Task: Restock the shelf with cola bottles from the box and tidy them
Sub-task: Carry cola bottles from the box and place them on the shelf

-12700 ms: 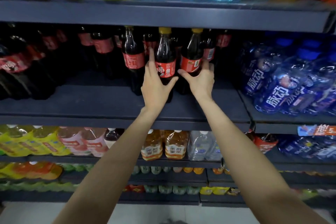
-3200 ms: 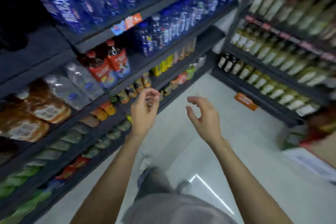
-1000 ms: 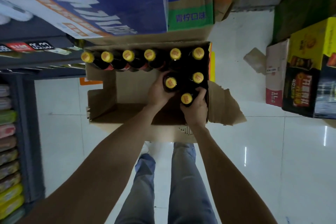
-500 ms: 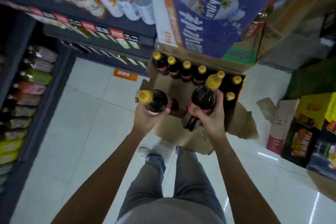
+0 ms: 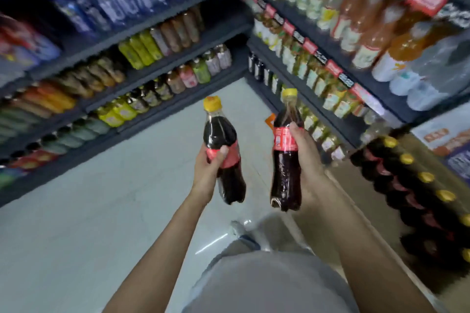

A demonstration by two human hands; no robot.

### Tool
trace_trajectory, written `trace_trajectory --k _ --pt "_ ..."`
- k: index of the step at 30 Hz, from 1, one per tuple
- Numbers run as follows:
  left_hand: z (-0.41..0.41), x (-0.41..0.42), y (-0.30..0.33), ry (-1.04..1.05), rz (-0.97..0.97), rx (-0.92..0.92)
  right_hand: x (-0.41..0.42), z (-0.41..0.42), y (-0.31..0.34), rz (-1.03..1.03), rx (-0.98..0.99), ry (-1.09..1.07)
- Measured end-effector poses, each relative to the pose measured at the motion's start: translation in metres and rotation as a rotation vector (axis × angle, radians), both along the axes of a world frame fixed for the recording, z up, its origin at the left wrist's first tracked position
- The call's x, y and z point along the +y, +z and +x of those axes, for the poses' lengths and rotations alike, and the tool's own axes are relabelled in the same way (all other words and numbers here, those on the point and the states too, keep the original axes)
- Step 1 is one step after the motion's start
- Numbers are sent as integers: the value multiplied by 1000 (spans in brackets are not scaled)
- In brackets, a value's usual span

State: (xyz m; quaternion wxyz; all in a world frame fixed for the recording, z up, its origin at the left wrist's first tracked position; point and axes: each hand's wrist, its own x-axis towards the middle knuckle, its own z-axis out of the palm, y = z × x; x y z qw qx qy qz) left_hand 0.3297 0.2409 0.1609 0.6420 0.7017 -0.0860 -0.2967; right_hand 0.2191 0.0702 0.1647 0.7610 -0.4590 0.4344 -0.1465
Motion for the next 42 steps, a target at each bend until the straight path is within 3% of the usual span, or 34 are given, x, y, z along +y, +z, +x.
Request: trace_trajectory --k 4,10,18,26,36,42 --pt "68 83 8 212 -2 9 59 97 8 117 -42 240" --pt "153 199 33 498 -58 14 157 235 32 -18 -58 673" --pt "280 344 73 611 -13 -144 293 411 84 -296 -279 889" --pt "453 468 119 708 -6 -348 412 601 123 -500 -500 869" --pt "689 557 184 733 108 -915 501 799 176 -929 -674 720" --pt "815 573 193 737 115 -931 532 905 176 -1077 -644 443"
